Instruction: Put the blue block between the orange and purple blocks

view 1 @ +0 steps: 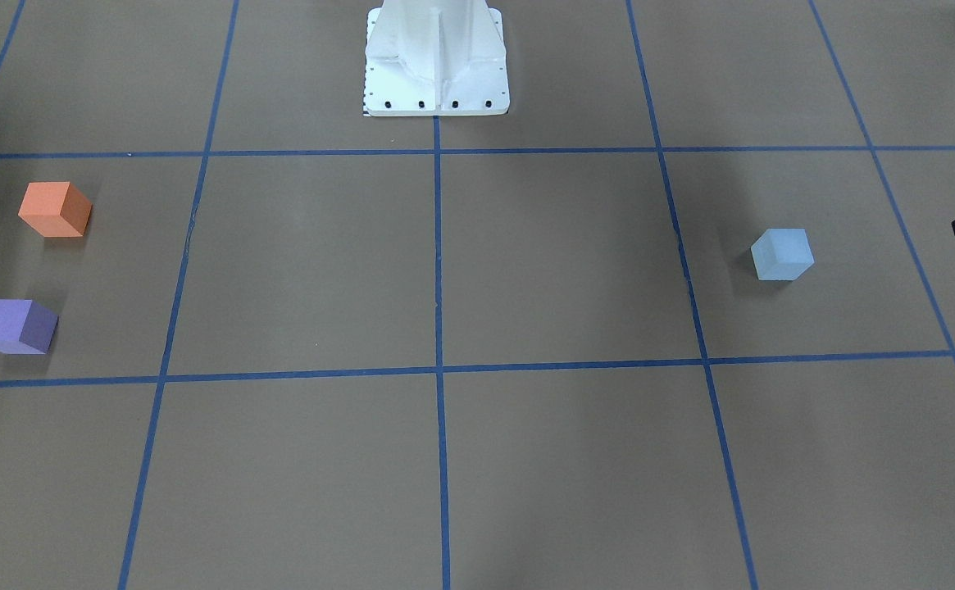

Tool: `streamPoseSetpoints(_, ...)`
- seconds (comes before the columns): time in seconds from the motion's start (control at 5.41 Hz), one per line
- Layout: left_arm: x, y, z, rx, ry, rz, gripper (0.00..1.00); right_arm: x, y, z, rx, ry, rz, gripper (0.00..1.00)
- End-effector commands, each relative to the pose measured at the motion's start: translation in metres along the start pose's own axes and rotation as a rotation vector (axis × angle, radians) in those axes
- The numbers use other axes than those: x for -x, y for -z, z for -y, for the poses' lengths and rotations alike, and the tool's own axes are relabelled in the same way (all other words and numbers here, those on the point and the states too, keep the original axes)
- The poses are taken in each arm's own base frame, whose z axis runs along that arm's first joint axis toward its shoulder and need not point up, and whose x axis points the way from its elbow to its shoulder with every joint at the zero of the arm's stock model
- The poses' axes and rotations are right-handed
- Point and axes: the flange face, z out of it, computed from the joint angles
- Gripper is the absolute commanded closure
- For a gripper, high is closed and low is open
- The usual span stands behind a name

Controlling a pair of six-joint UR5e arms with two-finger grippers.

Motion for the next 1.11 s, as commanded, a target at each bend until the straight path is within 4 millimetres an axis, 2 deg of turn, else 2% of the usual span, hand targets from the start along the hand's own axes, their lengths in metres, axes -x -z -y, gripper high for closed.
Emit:
streamPoseSetpoints(0.0, -0.041, -0.018, 0.004, -0.021, 0.106, -0.059, 0.00, 0.001, 0.001, 0.000, -0.001, 0.004, 0.000, 0.00)
streamPoseSetpoints(0.18, -0.064, -0.053, -0.021, -0.042, 0.156, -0.087, 0.00, 0.001, 0.001, 0.000, -0.001, 0.005, 0.001, 0.00)
streamPoseSetpoints(0.37, -0.085, -0.080, -0.037, -0.081, 0.188, -0.074, 0.00, 0.002, 0.002, 0.002, -0.003, 0.010, 0.002, 0.00)
streamPoseSetpoints(0.55, -0.108, -0.109, -0.044, -0.083, 0.233, -0.029, 0.00, 0.003, 0.002, 0.002, -0.006, 0.013, 0.002, 0.00)
streamPoseSetpoints(0.92, -0.133, -0.141, -0.055, -0.070, 0.237, 0.024, 0.00, 0.001, 0.001, 0.000, -0.002, 0.011, 0.002, 0.00)
